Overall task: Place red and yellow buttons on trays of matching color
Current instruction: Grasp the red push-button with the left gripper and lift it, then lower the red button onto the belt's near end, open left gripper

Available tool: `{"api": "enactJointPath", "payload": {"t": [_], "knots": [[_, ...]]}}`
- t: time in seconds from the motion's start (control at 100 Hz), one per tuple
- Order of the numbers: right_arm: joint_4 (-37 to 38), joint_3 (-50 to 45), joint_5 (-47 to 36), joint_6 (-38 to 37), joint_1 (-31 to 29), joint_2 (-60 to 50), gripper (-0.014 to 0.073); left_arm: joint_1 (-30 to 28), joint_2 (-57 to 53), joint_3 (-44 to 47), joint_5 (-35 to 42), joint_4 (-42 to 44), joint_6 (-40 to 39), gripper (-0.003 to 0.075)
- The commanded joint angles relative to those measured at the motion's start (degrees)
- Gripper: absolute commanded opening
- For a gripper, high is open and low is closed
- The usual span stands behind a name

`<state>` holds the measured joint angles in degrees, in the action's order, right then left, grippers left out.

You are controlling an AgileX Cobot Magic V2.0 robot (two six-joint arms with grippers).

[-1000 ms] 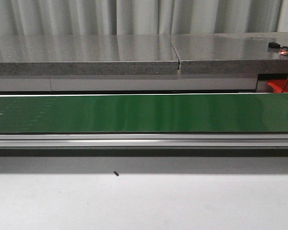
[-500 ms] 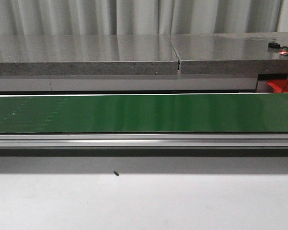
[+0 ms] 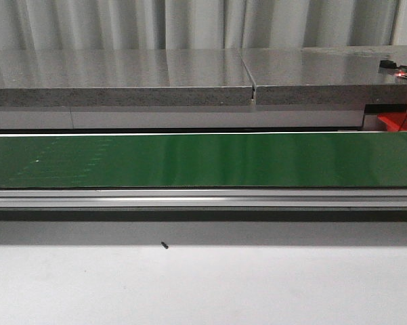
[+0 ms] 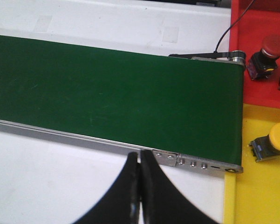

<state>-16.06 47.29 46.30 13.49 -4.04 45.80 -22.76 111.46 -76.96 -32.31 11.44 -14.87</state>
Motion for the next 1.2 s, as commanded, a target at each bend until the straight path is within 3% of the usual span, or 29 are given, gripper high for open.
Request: {"api": "enactJointPath", "payload": {"t": [0.0,0.34,0.66,0.96,1.19], "knots": [[-1.1,1.5,-3.3,0.5,0.1,-0.5,-0.0068,-0.1,-4.8,-1.8,1.1,-0.1,0.1,0.0083],[-1.1,1.5,-3.3,0.5,0.1,-0.5,-0.0068,0.1,-17.4,-1.8,-5.5,0.0,0.2,0.0083],[-1.1,1.5,-3.3,0.5,0.1,-0.5,-0.0068,6.2,-24.6,-1.7,-11.0,-4.0,5.2,0.0083],[-1.1,1.5,-3.3,0.5,0.1,-0.5,-0.0068,13.3,-24.6,1.9,-9.8,-5.0,5.4,0.0083],[-1.1,1.5,-3.2,0.5,0.1,-0.5,-0.0068,14.5,-24.5,5.2,-7.1,-7.2,5.4,0.0083]]}}
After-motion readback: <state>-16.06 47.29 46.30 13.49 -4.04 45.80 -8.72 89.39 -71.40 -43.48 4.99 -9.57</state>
